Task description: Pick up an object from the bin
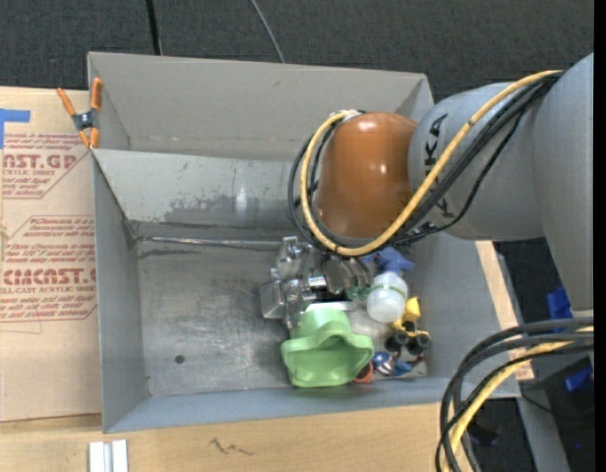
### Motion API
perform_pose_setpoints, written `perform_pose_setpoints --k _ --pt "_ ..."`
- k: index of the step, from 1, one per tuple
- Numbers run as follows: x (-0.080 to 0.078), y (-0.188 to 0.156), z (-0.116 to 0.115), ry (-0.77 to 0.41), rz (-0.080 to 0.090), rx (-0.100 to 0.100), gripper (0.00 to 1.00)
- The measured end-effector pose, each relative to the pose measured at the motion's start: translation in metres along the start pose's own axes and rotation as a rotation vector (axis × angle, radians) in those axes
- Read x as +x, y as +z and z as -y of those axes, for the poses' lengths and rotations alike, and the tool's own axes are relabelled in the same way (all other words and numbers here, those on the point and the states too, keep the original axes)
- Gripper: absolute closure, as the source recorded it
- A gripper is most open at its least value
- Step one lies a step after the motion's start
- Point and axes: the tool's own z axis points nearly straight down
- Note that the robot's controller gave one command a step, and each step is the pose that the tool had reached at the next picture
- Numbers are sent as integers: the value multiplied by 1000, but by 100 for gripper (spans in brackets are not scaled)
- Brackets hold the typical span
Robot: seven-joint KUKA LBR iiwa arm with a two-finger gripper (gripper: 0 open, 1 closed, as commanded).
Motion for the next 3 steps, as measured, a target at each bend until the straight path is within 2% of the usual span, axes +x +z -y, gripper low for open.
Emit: perform_pose_setpoints --k 1,2,3 --pt "10 -34 0 -140 -26 -1 100" --pt "9 -104 -6 -181 -21 -1 100" --pt "9 -118 -6 -175 -21 -1 100"
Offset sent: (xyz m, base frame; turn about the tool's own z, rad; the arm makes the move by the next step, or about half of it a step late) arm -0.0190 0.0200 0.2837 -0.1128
